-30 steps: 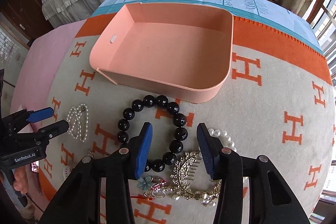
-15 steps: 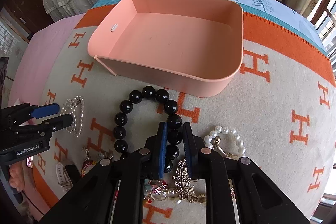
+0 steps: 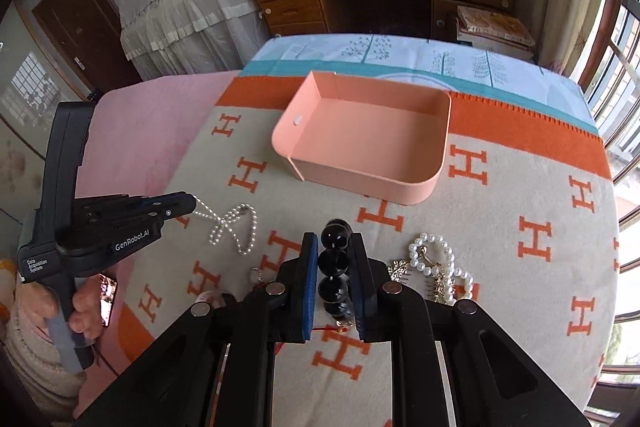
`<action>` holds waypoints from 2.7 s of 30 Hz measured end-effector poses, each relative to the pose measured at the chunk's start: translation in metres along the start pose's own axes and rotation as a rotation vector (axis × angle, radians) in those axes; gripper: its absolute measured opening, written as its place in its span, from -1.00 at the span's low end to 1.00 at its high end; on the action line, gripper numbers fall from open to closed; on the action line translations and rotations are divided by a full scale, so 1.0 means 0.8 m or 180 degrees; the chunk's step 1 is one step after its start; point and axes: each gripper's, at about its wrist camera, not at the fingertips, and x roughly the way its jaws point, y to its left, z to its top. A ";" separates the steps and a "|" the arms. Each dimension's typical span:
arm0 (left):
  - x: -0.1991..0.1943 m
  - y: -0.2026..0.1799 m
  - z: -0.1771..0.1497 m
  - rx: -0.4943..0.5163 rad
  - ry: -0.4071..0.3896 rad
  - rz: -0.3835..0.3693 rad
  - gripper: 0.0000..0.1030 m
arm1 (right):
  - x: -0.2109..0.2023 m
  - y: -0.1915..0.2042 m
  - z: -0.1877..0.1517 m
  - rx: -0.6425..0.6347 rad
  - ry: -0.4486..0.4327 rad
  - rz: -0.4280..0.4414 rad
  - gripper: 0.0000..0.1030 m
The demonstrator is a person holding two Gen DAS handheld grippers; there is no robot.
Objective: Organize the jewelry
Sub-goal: 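Carry the pearl necklace and black bracelet into the pink tray and open both tools, then lift both open tools out of the pink tray, then grasp the white watch with the left tool while the right tool grasps the white pearl bracelet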
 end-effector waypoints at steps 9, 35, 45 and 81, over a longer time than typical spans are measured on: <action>-0.132 -0.069 0.053 0.0340 -0.0678 -0.0167 -0.95 | -0.129 0.008 0.045 0.0048 -0.0602 -0.0080 -0.71; 0.067 -0.110 0.130 0.0413 0.0089 -0.0207 -0.49 | 0.069 -0.063 0.117 0.0269 -0.0162 -0.0390 0.07; 0.018 -0.076 0.094 0.0306 -0.0221 -0.0394 -0.34 | 0.018 -0.066 0.084 0.0311 -0.0364 -0.0255 0.08; -0.013 -0.023 -0.164 -0.0556 -0.0023 0.0074 -0.34 | -0.004 -0.115 -0.078 -0.0149 -0.0164 -0.0312 0.39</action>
